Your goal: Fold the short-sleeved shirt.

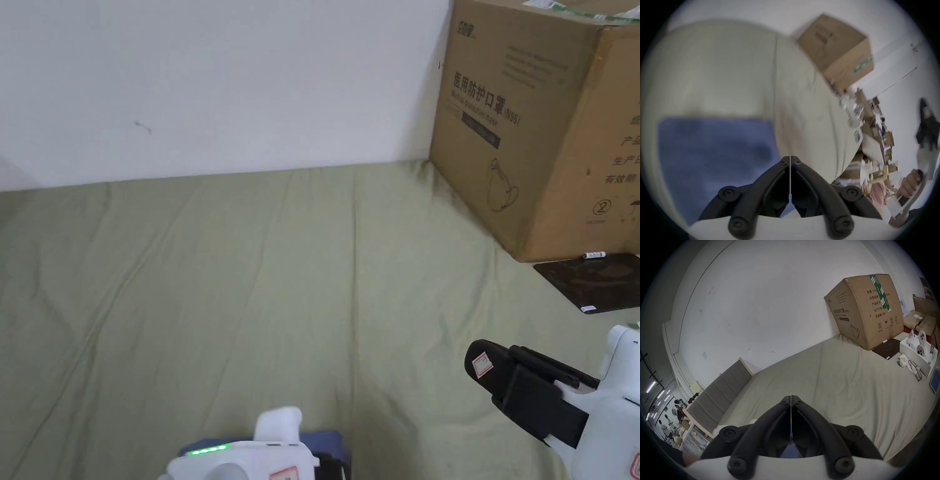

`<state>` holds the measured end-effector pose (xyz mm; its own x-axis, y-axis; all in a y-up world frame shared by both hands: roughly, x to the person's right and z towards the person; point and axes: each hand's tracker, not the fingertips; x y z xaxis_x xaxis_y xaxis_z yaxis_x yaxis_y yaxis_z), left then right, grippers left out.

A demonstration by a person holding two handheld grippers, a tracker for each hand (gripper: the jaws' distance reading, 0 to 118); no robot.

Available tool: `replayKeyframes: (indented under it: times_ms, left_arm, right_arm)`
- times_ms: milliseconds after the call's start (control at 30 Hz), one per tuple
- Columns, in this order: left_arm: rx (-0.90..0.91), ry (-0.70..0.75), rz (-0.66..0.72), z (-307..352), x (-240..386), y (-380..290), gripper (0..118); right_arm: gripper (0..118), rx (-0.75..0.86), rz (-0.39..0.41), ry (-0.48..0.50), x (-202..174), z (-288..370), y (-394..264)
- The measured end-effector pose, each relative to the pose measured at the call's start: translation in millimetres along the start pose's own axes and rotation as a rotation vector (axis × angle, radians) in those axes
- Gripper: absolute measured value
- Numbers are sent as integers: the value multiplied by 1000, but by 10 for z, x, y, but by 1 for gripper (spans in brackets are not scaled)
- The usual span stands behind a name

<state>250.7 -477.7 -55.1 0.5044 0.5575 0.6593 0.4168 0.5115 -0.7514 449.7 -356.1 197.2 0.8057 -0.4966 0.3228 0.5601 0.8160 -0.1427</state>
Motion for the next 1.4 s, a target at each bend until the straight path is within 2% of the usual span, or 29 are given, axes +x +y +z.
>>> replayKeyframes:
  times_ms: [67, 167, 267, 333, 400, 533, 600, 633, 667, 733, 767, 1100, 1167, 1267, 1300, 1400]
  left_arm:
    - [158, 30, -46, 443, 73, 140, 1]
    - [391, 151, -173, 1143, 223, 395, 1]
    - [623, 237, -255, 1756, 340, 538, 1]
    - [733, 308, -292, 2050, 396, 542, 1]
    - [810, 355, -327, 2203, 410, 515, 1]
    - [892, 469, -348, 2269, 385, 418, 1]
    - [952, 484, -336, 2260, 357, 320, 1]
    - [965, 513, -333, 2230, 344, 282, 1]
    - [970, 540, -332, 2207, 332, 244, 1]
    - [950, 560, -316, 2176, 313, 191, 1]
    - [947, 558, -305, 2165, 310, 164, 1]
    - [923, 544, -287, 2099, 312, 129, 1]
    - [910, 521, -263, 2147, 321, 168, 1]
    - [924, 489, -269, 2277, 340, 226, 1]
    - [924, 444, -274, 2335, 324, 246, 1]
    - [869, 451, -265, 2391, 243, 298, 1]
  right_arm:
    - [0, 26, 18, -5, -93, 19, 40]
    - [0, 83, 84, 15, -295, 29, 167]
    - [0, 182, 181, 10, -585, 67, 311]
    - [0, 259, 273, 33, -752, 79, 360]
    - [0, 331, 368, -19, -897, 54, 343]
    - [0, 457, 461, -114, -1015, -23, 215]
    - [0, 440, 463, -214, -992, -161, 127]
    - [0, 406, 447, -276, -974, -228, 92]
    - [0, 361, 411, -292, -902, -302, 56]
    - [0, 320, 336, -276, -775, -322, -38]
    - [0, 318, 325, -299, -754, -306, -71]
    - [0, 359, 353, -333, -692, -164, 46]
    - [0, 345, 343, -296, -722, -164, 65]
    - [0, 258, 321, -162, -781, -326, 28]
    - [0, 179, 308, -116, -791, -460, 0]
    - [0, -251, 230, -36, -707, -1077, -211]
